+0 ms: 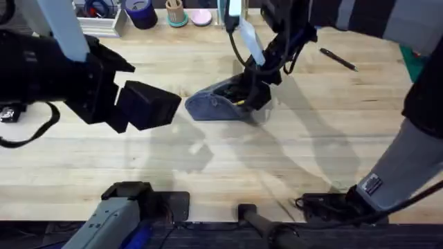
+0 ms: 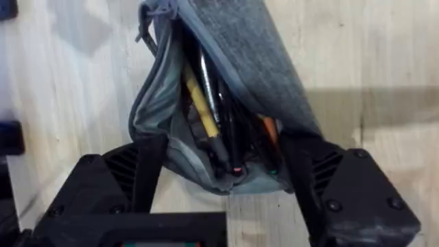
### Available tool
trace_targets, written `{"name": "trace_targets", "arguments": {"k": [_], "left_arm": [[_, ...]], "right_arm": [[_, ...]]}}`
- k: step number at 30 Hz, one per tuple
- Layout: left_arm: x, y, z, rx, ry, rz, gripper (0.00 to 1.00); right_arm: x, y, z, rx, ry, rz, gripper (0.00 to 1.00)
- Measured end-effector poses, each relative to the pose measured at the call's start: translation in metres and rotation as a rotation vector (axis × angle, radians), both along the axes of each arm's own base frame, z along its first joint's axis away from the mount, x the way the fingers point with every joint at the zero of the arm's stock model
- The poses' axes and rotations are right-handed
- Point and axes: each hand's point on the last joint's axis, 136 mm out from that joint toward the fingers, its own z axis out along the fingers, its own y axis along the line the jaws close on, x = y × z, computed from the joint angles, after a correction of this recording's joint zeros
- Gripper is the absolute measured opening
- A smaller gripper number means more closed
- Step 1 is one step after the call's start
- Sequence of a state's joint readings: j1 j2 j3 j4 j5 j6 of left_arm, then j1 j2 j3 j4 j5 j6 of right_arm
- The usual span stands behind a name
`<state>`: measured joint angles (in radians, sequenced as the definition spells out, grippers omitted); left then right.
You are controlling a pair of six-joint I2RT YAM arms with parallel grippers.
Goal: Unzip the bag, pick up the pens from the table one at a time and place them inside, then zip the bag closed.
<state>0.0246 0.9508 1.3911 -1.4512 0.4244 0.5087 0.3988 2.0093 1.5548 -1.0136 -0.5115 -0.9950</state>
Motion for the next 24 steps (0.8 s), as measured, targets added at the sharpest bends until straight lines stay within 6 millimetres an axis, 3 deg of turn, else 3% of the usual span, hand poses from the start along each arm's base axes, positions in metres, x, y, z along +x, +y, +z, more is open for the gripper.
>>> {"name": "trace_targets", "arguments": {"k": [7, 16, 24], "left_arm": [[0.000, 0.000, 0.000, 0.000, 0.000, 0.000, 0.995], [0.005, 0.000, 0.003, 0.001, -0.027, 0.000, 0.995], [0.005, 0.000, 0.003, 0.001, -0.027, 0.000, 0.995]], "right_arm": [[0.009, -0.006, 0.023, 0.001, -0.037, -0.045, 0.996], [0.024, -0.033, 0.074, 0.035, -0.109, -0.221, 0.996], [0.022, -0.051, 0.112, 0.038, -0.173, -0.314, 0.996]]}}
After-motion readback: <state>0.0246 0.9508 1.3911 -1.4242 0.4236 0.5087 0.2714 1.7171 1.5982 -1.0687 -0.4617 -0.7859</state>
